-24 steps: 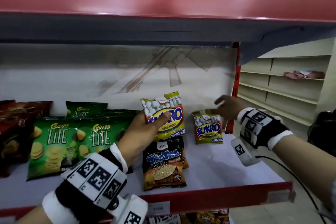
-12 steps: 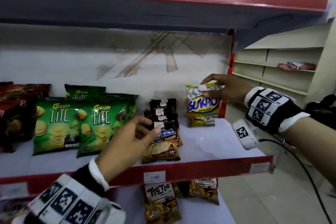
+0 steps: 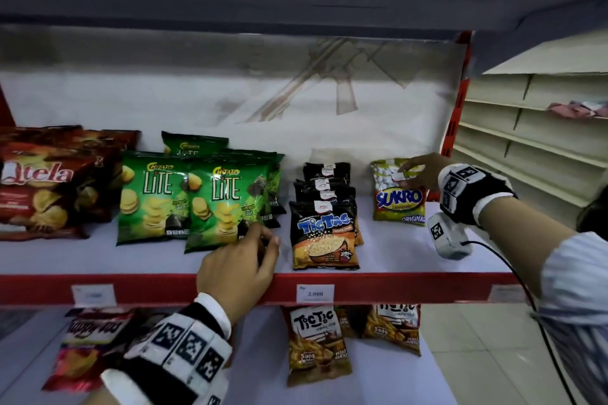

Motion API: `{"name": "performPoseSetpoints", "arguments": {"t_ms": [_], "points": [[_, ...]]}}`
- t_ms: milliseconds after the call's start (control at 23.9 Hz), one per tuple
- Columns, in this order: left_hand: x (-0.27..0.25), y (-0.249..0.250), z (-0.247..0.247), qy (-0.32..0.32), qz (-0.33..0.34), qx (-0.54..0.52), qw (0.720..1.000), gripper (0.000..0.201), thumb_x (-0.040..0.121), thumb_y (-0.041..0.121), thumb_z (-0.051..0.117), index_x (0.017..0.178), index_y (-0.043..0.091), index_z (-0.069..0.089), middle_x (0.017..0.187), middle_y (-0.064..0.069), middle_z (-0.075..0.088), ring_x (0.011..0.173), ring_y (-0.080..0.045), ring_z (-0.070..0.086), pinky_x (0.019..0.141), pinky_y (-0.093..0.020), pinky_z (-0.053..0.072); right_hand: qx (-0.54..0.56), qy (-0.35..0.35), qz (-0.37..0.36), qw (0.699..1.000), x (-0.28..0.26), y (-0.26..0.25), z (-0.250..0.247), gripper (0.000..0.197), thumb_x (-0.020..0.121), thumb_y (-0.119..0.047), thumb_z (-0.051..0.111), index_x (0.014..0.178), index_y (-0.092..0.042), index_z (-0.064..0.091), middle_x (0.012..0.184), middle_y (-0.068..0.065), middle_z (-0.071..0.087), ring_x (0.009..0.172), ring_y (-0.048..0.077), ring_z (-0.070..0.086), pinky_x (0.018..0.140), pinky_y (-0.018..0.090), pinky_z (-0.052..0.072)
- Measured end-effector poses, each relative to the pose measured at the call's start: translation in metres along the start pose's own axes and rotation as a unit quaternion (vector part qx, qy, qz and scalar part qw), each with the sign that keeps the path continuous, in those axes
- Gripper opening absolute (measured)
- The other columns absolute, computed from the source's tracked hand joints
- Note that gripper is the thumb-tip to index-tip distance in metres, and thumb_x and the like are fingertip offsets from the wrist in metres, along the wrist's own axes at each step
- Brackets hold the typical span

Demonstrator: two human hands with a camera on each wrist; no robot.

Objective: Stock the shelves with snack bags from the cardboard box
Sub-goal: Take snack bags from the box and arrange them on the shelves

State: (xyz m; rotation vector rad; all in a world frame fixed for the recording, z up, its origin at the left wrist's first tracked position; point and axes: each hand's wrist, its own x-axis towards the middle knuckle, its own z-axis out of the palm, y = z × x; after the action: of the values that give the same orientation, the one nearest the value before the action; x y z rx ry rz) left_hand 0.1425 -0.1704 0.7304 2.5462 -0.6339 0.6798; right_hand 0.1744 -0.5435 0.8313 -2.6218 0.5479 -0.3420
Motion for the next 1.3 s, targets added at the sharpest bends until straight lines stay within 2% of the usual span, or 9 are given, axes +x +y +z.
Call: {"name": "performPoseSetpoints", "arguments": {"t_ms": [84,209,335,418,586,711,837,1004,1297], "points": [[-0.002,0.0,0.0,0.006,0.008,0.029,1.0,0.023,0.095,0.045,0.039,0.096,0.028,0.054,0.051,0.004,0.056,0.052,-0.02,0.061,0.039,-0.021,0.022,-0.006,0.005,0.017,1.0,0.0,-0.001,0.004,0.041,0.074,-0.022,0.081,0.11,-0.012,0.065,0.08,0.0,0.054,0.067,0.018,0.051,0.033,0.009,0.037],[-0.002,-0.001,0.001,0.009,0.015,0.051,0.999,0.03,0.096,0.045,0.035,0.092,0.027,0.059,0.049,0.003,0.052,0.052,-0.021,0.06,0.039,-0.022,0.018,-0.027,0.01,0.028,0.999,0.003,-0.004,0.007,0.053,0.074,-0.024,0.081,0.121,-0.011,0.06,0.105,0.01,0.057,0.088,0.022,0.053,0.036,0.008,0.04],[-0.001,-0.001,0.001,0.015,0.023,0.059,0.998,0.044,0.09,0.049,0.023,0.089,0.027,0.061,0.055,0.0,0.061,0.055,-0.022,0.062,0.041,-0.023,0.016,-0.02,0.027,0.044,0.998,0.0,-0.011,-0.001,0.058,0.076,-0.022,0.079,0.128,-0.009,0.054,0.128,0.015,0.057,0.11,0.03,0.058,0.082,0.029,0.053],[-0.002,-0.002,0.002,0.008,0.025,0.06,0.998,0.043,0.093,0.048,0.024,0.091,0.028,0.062,0.058,-0.001,0.064,0.057,-0.023,0.063,0.041,-0.024,0.018,0.009,0.055,0.047,0.997,-0.007,-0.018,-0.009,0.055,0.076,-0.022,0.078,0.125,-0.008,0.057,0.121,0.015,0.061,0.109,0.03,0.059,0.092,0.036,0.048],[-0.003,-0.001,0.002,-0.006,0.027,0.042,0.999,0.033,0.096,0.044,0.034,0.094,0.028,0.063,0.067,-0.001,0.069,0.065,-0.027,0.066,0.048,-0.027,0.03,0.143,0.16,0.027,0.976,-0.048,-0.038,-0.018,0.03,0.078,-0.027,0.075,0.103,-0.015,0.065,0.073,0.003,0.06,0.061,0.019,0.056,0.065,0.031,0.049],[-0.004,-0.002,0.001,-0.014,0.044,0.019,0.999,0.033,0.096,0.044,0.034,0.096,0.027,0.062,0.075,-0.002,0.072,0.07,-0.028,0.067,0.051,-0.028,0.035,0.234,0.266,-0.014,0.935,-0.098,-0.063,-0.006,0.018,0.081,-0.031,0.07,0.082,-0.022,0.054,0.068,-0.009,0.056,0.065,0.016,0.056,0.069,0.029,0.046],[-0.008,-0.007,-0.003,-0.03,0.085,-0.004,0.996,0.031,0.097,0.044,0.036,0.095,0.026,0.06,0.077,-0.002,0.07,0.071,-0.028,0.066,0.051,-0.029,0.033,0.235,0.328,-0.082,0.911,-0.156,-0.089,0.024,0.013,0.086,-0.019,0.065,0.086,-0.018,0.052,0.067,-0.014,0.052,0.062,0.007,0.052,0.063,0.024,0.041],[-0.015,-0.014,-0.011,-0.037,0.111,-0.114,0.987,0.023,0.097,0.039,0.043,0.1,0.022,0.058,0.092,0.001,0.067,0.085,-0.022,0.063,0.065,-0.03,0.043,0.215,0.317,-0.143,0.913,-0.223,-0.112,0.072,0.009,0.089,-0.011,0.062,0.088,-0.01,0.053,0.077,-0.001,0.055,0.064,0.002,0.048,0.057,0.009,0.037],[-0.09,-0.056,0.013,0.094,0.261,-0.231,0.933,0.013,0.086,0.012,0.054,0.096,0.008,0.061,0.111,-0.01,0.058,0.109,-0.025,0.047,0.103,-0.034,0.029,0.239,0.299,-0.06,0.922,-0.31,-0.108,0.186,0.009,0.089,-0.011,0.061,0.087,-0.011,0.053,0.081,0.006,0.059,0.068,0.012,0.053,0.063,0.018,0.043]]}}
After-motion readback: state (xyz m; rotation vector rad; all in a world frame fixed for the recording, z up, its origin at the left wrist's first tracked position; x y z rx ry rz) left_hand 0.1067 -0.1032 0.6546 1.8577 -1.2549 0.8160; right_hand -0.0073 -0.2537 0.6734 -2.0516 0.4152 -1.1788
